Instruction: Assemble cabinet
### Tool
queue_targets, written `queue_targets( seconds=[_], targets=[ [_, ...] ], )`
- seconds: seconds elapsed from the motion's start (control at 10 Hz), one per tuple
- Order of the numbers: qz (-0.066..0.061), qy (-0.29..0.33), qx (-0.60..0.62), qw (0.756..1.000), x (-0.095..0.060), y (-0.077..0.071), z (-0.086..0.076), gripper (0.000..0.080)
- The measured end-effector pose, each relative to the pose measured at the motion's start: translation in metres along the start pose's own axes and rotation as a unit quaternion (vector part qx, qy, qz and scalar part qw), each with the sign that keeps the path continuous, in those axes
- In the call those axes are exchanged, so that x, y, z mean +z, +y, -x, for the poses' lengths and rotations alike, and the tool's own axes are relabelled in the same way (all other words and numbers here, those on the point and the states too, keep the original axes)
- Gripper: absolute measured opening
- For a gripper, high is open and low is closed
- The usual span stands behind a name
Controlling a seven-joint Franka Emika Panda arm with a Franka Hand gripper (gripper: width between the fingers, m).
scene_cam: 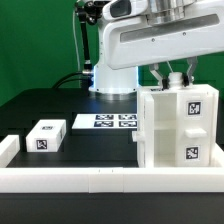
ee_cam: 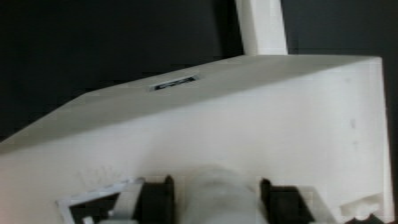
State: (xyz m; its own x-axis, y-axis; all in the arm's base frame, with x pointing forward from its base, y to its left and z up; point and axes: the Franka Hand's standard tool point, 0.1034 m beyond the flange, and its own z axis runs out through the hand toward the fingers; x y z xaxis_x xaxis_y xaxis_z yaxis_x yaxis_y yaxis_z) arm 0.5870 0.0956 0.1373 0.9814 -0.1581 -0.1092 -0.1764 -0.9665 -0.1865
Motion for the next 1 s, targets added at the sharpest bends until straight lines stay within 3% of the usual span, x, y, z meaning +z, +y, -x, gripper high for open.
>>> queue_targets(
  seconds=[0.1, 0.3, 0.4, 1.0],
  targets=[
    [0.0, 0.001, 0.0, 1.0, -0.0007, -0.0008, -0.0004, 0.0298],
    [-0.001, 0.003, -0.001, 1.0, -0.0025, -0.0017, -0.0012, 0.0592],
    [-0.001, 0.004, -0.001, 1.0, -0.0029, -0.0021, -0.0013, 0.0632],
    [-0.001, 0.002, -0.003, 1.0, -0.0059, -0.0018, -0.0003, 0.0648]
  ],
)
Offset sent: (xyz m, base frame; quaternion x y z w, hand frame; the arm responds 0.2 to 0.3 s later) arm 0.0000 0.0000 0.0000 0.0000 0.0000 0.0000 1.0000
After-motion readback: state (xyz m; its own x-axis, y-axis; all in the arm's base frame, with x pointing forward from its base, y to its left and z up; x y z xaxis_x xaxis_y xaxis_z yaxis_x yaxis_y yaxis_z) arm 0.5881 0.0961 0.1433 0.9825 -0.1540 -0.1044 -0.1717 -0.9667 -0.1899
